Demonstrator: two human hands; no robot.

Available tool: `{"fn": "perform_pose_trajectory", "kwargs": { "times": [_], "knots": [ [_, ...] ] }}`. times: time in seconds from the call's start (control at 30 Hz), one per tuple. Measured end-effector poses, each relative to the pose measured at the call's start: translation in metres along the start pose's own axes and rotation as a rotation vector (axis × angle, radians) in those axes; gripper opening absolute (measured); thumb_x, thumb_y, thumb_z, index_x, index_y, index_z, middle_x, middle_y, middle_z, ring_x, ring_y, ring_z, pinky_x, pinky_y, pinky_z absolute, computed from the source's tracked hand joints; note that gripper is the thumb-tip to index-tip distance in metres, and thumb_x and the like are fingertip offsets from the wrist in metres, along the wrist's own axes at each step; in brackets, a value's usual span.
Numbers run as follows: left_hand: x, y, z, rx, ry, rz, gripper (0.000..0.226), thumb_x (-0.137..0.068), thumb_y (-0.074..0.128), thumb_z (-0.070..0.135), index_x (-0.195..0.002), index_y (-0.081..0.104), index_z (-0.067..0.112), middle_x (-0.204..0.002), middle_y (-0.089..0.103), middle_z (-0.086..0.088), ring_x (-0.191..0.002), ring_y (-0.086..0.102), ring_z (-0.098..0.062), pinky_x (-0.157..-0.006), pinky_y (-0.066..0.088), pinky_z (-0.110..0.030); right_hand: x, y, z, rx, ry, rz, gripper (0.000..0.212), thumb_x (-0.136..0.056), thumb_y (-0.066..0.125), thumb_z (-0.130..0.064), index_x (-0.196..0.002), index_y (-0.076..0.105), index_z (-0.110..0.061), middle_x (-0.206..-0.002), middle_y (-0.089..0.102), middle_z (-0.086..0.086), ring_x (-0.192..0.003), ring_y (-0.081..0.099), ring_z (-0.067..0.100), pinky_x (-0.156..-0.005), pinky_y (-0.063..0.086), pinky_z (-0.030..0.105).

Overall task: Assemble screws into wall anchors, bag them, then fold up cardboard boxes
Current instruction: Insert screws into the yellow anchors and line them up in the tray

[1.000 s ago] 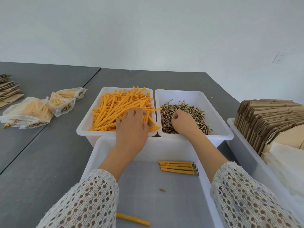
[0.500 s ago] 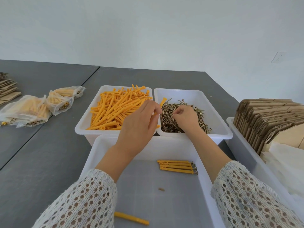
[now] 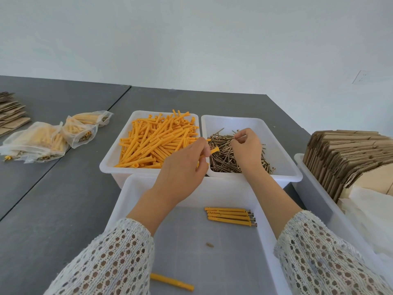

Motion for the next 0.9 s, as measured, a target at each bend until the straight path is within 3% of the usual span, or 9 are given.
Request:
{"fn": "perform_pose_trajectory", "kwargs": {
  "times": [0.1, 0.4, 0.7, 0.9],
  "knots": [
    [0.000, 0.001, -0.003, 0.018, -0.034, -0.009, 0.015, -0.096, 0.047, 0.010, -0.098, 0.043, 0.025, -0.076, 0.058, 0.005, -0.054, 0.046, -0.012, -0.047, 0.032, -0.026, 0.001, -0.001, -0.001, -0.001, -0.006, 0.019, 0.019, -0.086, 0.059, -0.003, -0.085, 0.055, -0.022, -0.074, 0.056, -0.007, -0.066, 0.052, 0.004, -0.055, 0.035, 0.016],
    [0.000, 0.003, -0.007, 0.056, -0.100, -0.048, 0.011, -0.100, 0.046, 0.014, -0.109, 0.048, 0.021, -0.072, 0.059, 0.001, -0.058, 0.052, -0.016, -0.052, 0.042, -0.037, 0.001, -0.003, 0.000, 0.026, -0.006, 0.085, 0.014, -0.085, 0.058, -0.001, -0.088, 0.059, -0.015, -0.073, 0.055, -0.008, -0.065, 0.052, 0.004, -0.057, 0.036, 0.015],
    [0.001, 0.006, -0.009, 0.043, -0.102, -0.048, 0.010, -0.101, 0.046, 0.016, -0.106, 0.050, 0.024, -0.070, 0.058, 0.005, -0.055, 0.045, -0.011, -0.049, 0.030, -0.027, 0.006, -0.004, -0.010, -0.003, -0.140, 0.093, 0.019, -0.086, 0.054, 0.005, -0.090, 0.059, -0.014, -0.076, 0.054, -0.008, -0.066, 0.050, 0.005, -0.060, 0.038, 0.012],
    [0.000, 0.005, -0.011, 0.052, -0.110, -0.030, 0.010, -0.102, 0.047, 0.019, -0.105, 0.050, 0.027, -0.072, 0.058, 0.007, -0.056, 0.047, -0.012, -0.048, 0.031, -0.025, 0.009, -0.005, -0.015, -0.087, -0.152, 0.101, 0.018, -0.087, 0.056, 0.003, -0.088, 0.061, -0.014, -0.080, 0.063, -0.001, -0.070, 0.056, 0.005, -0.061, 0.043, 0.006]
  ]
}}
Point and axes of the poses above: each hand's wrist, its own x-axis away from the middle knuckle, its own y-axis out of the palm, z = x × y, the point moved 3 cm from there along -x, towards the middle knuckle
